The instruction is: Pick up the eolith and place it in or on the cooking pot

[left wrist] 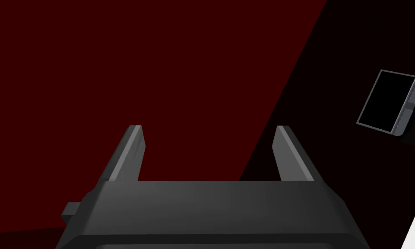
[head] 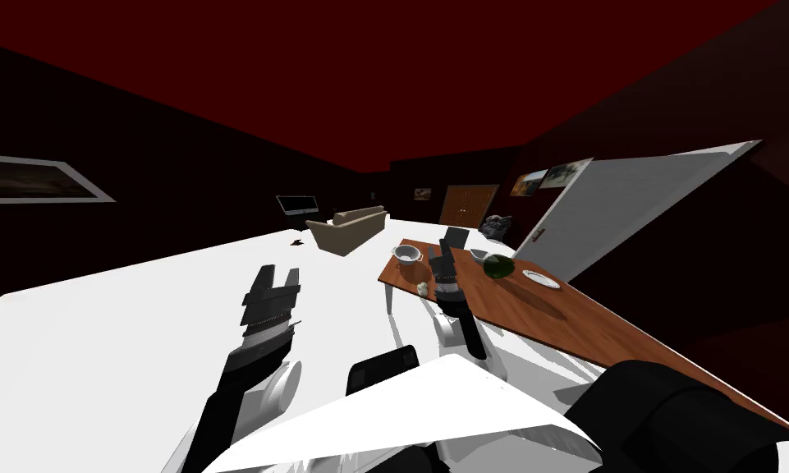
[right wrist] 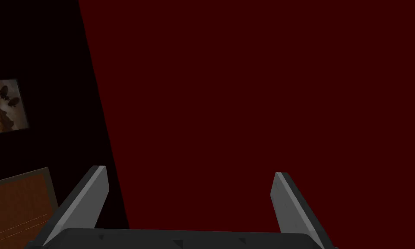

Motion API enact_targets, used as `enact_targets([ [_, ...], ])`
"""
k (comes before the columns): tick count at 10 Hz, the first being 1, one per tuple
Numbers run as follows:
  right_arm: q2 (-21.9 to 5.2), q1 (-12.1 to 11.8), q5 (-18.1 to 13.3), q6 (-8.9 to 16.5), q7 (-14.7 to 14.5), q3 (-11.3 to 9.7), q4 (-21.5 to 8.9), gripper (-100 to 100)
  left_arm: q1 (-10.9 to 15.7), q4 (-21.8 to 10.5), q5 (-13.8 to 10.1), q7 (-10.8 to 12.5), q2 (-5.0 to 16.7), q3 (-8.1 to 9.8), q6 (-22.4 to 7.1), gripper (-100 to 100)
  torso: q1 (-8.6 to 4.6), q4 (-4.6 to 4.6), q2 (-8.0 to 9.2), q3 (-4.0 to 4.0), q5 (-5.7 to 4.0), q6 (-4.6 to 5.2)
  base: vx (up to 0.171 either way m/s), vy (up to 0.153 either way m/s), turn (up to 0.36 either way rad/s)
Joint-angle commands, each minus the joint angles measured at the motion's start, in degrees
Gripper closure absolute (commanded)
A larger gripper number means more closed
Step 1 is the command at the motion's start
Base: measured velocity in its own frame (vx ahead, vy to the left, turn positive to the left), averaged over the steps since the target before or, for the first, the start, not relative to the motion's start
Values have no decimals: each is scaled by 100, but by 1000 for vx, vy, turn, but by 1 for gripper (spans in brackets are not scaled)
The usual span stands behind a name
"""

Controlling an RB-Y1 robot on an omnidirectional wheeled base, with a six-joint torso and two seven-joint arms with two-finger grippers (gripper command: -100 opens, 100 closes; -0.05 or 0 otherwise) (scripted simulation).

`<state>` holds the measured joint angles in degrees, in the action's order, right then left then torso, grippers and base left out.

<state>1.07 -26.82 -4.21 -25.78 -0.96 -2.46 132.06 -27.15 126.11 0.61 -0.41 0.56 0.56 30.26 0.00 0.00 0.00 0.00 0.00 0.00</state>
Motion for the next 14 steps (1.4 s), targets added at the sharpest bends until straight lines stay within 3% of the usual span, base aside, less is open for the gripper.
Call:
enact_targets([
  [1,-165,18,-76,118,-32,-38,-56,-100,0,0,0,0,0,0,0,0,0,0,0,0,0,0,-4,21,33],
  [4,-541,88,-370,571,-155,-186,-284,-100,0,0,0,0,0,-1,0,0,17,1,5,3,4,-1,-16,51,57],
  [5,-541,88,-370,576,-155,-186,-284,-100,1,0,0,0,-1,-1,0,0,23,1,6,3,5,-1,-8,44,18],
  [7,-766,157,-661,942,-275,-336,-519,-100,0,0,0,0,0,-1,0,0,18,0,2,1,4,-2,-9,57,76],
  [10,-866,196,-829,1302,-344,-424,-660,-100,0,0,0,0,-1,-1,0,0,21,1,3,2,5,-1,-8,48,36],
  [14,-1121,330,-1393,2064,-572,-729,-1162,-100,0,0,0,0,-1,0,0,0,23,0,0,0,6,1,-3,58,81],
])
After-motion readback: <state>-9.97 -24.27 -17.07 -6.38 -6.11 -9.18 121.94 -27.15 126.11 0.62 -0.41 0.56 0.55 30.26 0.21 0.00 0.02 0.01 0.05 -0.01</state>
